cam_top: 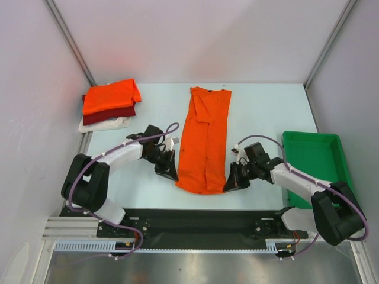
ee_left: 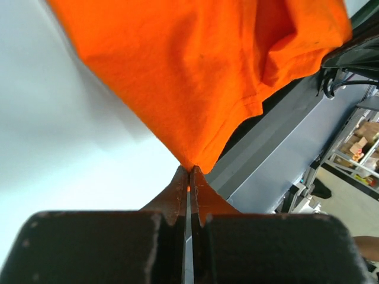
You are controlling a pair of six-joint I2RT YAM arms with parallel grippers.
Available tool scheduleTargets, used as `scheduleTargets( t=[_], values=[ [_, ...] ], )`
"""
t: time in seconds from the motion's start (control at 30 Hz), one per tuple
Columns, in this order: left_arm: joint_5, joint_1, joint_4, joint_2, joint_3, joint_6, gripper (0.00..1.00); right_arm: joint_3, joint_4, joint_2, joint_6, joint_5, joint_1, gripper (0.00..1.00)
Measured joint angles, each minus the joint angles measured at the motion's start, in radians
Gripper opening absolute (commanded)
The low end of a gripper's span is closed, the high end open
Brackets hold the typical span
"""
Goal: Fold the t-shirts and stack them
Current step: Fold the tshirt
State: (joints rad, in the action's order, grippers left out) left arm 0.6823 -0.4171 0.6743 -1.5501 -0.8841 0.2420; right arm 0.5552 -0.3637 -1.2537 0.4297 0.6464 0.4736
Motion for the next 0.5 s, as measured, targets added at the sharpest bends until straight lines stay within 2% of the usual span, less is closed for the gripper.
scheduleTargets(
  t=[0.23,0.5],
  values=[
    [0.002,-0.003,0.027,0.013,-0.078,-0.032,0.0,0.062,-0.084,0.016,-0.071,0.009,-0.018,0.0],
    [-0.002,-0.003,0.039,-0.04,-0.239,-0.053,0.0,0.243,-0.082,-0.059,-0.117,0.017,-0.084,0.0]
  ],
)
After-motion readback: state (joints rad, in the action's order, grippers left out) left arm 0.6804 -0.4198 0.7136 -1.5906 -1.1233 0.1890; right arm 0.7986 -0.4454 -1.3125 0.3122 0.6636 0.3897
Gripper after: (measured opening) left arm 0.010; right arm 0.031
